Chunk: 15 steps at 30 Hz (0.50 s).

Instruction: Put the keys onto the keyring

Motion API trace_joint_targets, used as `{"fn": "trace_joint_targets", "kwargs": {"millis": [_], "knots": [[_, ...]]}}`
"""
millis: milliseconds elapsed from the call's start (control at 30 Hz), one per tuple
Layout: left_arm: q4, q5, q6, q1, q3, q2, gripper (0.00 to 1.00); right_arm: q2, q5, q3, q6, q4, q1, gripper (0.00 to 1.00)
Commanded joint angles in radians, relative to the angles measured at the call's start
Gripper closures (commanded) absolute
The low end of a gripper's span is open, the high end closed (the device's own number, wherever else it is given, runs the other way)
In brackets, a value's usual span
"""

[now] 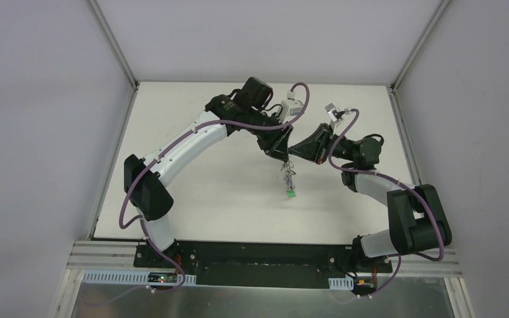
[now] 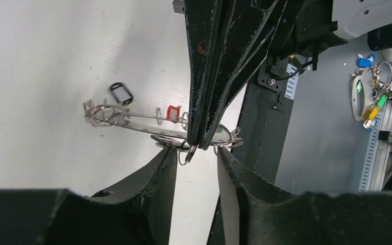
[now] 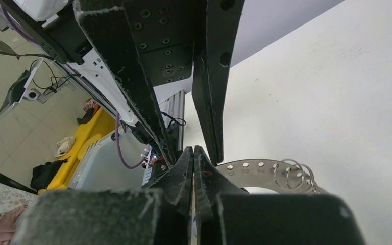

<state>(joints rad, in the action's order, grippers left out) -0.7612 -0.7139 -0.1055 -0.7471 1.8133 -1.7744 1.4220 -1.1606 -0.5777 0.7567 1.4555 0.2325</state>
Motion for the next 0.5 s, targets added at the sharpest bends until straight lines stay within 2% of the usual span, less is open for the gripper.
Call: {"fn": "trace_joint_targets", "kwargs": {"millis": [0,233,333,467], "knots": [[0.049,-0.086,0.036,-0.002,0.018,0.0,0.67,-0.034,-0.003,-0.034,0.013,0.085,-0.003,1.0],[0.065,-0.115,0.043,-0.002,-0.008,0.002,0.9,-0.027,0.002,-0.034,0.013,0.085,-0.003,1.0],[0.062,-0.117,0.042,0.0,-0.011,0.001,0.9,-0.029,0.004,-0.034,0.013,0.085,-0.004,1.0],[0.069,-0.121,0.047,0.004,-0.021,0.003,0.83,-0.031,0.004,-0.032,0.012,0.082,-0.004,1.0]]}}
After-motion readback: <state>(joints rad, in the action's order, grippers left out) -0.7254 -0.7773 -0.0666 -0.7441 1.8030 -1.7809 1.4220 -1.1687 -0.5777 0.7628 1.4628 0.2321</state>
